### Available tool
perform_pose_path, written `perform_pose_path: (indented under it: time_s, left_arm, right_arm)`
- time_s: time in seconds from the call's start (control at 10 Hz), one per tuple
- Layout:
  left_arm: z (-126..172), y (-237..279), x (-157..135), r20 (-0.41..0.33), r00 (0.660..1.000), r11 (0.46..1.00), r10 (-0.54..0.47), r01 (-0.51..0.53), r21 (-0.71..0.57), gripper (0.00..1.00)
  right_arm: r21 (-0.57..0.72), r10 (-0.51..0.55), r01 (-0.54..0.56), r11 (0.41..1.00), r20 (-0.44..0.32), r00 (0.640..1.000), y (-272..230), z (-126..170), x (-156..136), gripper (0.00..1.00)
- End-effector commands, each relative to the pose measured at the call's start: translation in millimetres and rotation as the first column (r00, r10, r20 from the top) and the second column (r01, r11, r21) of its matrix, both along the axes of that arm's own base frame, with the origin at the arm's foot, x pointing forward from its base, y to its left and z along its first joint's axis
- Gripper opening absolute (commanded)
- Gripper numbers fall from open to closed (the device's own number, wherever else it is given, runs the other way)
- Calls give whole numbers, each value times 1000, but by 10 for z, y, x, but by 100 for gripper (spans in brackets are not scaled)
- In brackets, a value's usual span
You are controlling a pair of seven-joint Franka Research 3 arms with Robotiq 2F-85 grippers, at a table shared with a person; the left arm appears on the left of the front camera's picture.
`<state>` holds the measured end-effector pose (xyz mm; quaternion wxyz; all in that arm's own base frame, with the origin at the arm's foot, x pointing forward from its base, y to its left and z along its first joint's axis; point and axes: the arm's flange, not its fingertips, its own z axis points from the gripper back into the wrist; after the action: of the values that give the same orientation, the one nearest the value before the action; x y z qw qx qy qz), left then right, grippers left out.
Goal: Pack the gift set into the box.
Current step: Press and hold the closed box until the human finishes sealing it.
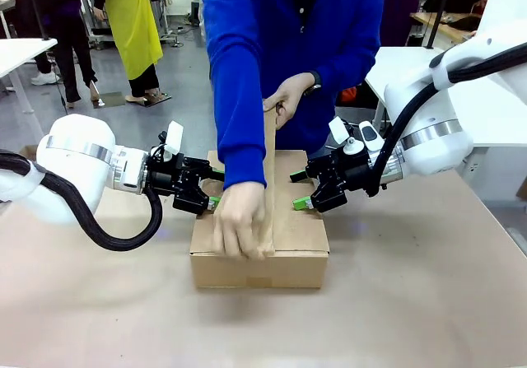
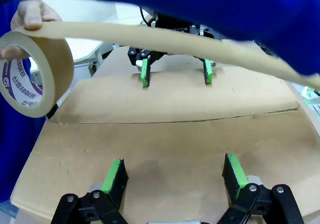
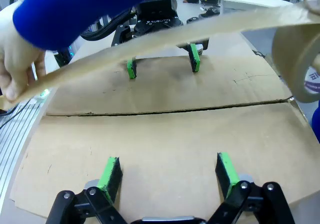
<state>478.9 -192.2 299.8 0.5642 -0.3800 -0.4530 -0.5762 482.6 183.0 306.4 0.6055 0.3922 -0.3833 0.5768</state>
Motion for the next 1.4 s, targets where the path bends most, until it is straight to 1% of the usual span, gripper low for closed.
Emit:
perform_pose_path:
  time_s: [0.0,1.3]
  left_arm:
    - [-13,9,-15,10,1000,1000,-4,4,1,100]
    - [-13,9,-15,10,1000,1000,-4,4,1,100]
  right_arm:
    - [-6,-3,3,1000,7,1000,-7,-23,-4,100]
    - [-6,-3,3,1000,7,1000,-7,-23,-4,100]
